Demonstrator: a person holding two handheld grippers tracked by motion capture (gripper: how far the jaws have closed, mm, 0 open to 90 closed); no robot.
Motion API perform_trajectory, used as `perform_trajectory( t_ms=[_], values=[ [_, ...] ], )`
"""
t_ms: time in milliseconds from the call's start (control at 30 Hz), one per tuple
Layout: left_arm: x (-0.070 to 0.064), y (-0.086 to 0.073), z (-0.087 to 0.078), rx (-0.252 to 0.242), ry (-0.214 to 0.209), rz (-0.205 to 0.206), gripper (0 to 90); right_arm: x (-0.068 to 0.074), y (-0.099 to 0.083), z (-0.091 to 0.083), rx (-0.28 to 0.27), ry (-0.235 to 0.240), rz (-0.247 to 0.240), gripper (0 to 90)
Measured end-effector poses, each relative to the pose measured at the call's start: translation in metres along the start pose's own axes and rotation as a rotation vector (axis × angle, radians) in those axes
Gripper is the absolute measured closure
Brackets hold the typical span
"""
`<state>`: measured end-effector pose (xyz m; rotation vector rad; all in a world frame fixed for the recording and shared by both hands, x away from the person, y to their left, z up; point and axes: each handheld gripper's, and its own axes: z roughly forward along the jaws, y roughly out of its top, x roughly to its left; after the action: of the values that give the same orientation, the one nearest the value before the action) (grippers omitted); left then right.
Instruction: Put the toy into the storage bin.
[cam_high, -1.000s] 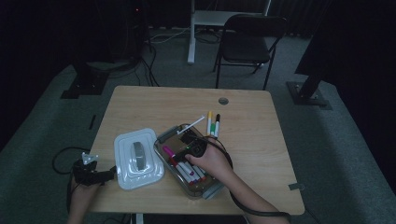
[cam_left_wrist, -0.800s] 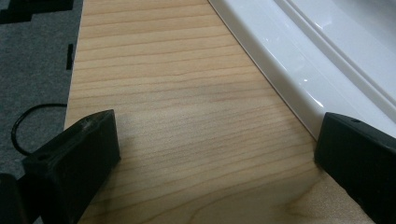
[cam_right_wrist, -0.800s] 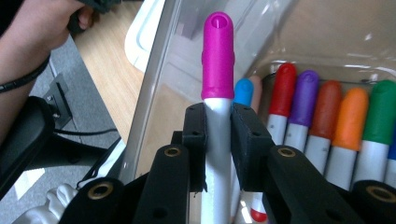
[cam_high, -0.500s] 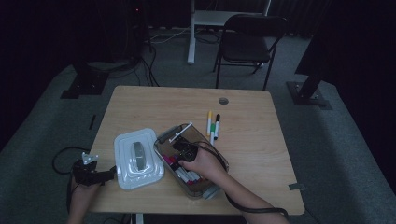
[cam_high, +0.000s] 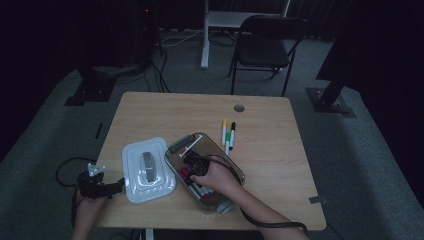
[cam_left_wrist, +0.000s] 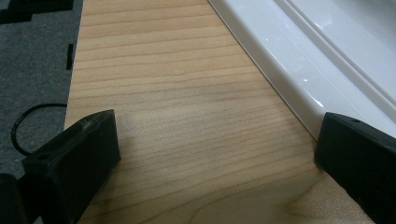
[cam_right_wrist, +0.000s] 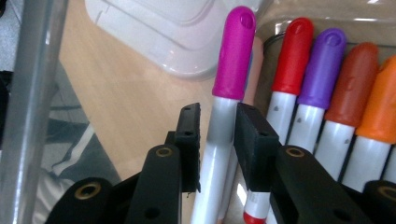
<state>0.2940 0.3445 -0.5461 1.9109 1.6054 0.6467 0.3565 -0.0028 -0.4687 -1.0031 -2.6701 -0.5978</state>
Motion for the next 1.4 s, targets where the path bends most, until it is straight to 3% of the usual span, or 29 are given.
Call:
perform_trajectory(
  t_ms=[267,400,567,600,633,667,733,833,867,967,1000,1100,1133,1233,1267,1400],
  values=[
    [0.000,0.000,0.000,0.000,0.000,0.000,0.6,-0.002,-0.004,-0.010,-0.026,-0.030,-0.023,68.5],
    [0.000,0.000,0.000,0.000,0.000,0.002,0.6,-0.003,-0.009,-0.024,-0.072,-0.031,-0.029,67.7],
    [0.000,0.000,0.000,-0.002,0.001,-0.001,0.6,-0.014,-0.019,-0.066,-0.204,-0.015,-0.012,63.8],
    [0.000,0.000,0.000,-0.002,0.001,-0.001,0.6,-0.014,-0.019,-0.066,-0.204,-0.015,-0.012,63.8],
    [0.000,0.000,0.000,-0.002,0.001,-0.001,0.5,-0.019,-0.023,-0.081,-0.250,-0.017,-0.015,61.6],
    [0.000,0.000,0.000,-0.002,0.001,-0.001,0.6,-0.019,-0.023,-0.081,-0.250,-0.017,-0.015,61.6],
    [0.000,0.000,0.000,-0.002,0.001,0.000,0.6,-0.030,-0.029,-0.100,-0.309,-0.027,-0.014,56.9],
    [0.000,0.000,0.000,-0.002,0.001,0.000,0.6,-0.036,-0.033,-0.110,-0.337,-0.036,0.001,56.3],
    [0.000,0.000,0.000,-0.002,0.001,0.000,0.5,-0.044,-0.038,-0.119,-0.375,-0.049,0.016,55.4],
    [0.000,0.000,0.000,-0.002,0.001,0.000,0.5,-0.052,-0.042,-0.125,-0.407,-0.058,0.037,53.8],
    [0.000,0.000,0.000,-0.002,0.001,0.000,0.6,-0.060,-0.045,-0.131,-0.436,-0.080,0.050,51.3],
    [0.000,0.000,0.000,-0.002,0.000,-0.002,0.6,-0.068,-0.048,-0.134,-0.456,-0.100,0.068,51.5],
    [0.000,0.000,0.000,-0.002,0.000,-0.002,0.6,-0.079,-0.050,-0.136,-0.472,-0.121,0.103,51.5],
    [0.000,0.000,0.000,0.000,0.001,0.001,0.6,-0.088,-0.052,-0.135,-0.476,-0.140,0.126,51.4],
    [0.000,0.000,0.000,-0.001,0.000,-0.001,0.6,-0.099,-0.054,-0.133,-0.487,-0.162,0.155,50.6],
    [0.000,0.000,0.000,-0.001,0.000,-0.001,0.6,-0.114,-0.055,-0.128,-0.497,-0.198,0.184,48.5]
  ],
)
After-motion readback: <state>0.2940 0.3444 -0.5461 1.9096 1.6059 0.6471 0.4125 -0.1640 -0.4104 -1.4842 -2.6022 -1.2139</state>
